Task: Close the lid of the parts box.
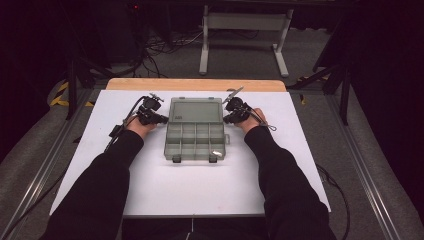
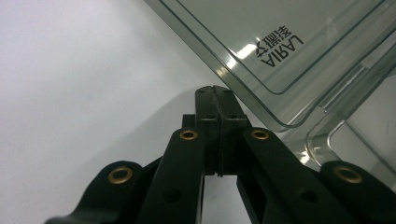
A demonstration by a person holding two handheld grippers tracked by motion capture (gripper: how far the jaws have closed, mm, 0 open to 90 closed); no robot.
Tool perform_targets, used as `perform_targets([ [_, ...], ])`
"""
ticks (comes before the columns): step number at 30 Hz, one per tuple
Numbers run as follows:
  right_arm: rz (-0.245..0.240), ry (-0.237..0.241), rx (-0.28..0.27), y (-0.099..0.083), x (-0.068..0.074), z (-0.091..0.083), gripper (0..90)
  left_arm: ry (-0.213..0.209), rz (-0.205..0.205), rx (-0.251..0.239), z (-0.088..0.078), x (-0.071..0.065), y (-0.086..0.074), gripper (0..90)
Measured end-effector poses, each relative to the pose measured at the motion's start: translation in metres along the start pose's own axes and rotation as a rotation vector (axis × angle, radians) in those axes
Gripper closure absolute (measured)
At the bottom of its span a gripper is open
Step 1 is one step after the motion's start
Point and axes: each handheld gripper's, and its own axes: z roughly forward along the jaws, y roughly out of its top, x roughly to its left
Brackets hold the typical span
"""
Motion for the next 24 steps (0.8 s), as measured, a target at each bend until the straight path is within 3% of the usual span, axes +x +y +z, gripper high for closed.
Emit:
perform_targets([
  [13, 0.002, -0.004, -0.013, 0.0014, -0.0020, 0.0020, 89.9, 0.007, -0.019, -0.025, 0.0033, -0.0017, 0.0015, 89.7],
  [24, 0.006, 0.006, -0.016, 0.0023, -0.0045, 0.0030, 89.9, 0.019, -0.006, -0.036, 0.0045, -0.0014, 0.0023, 89.7],
])
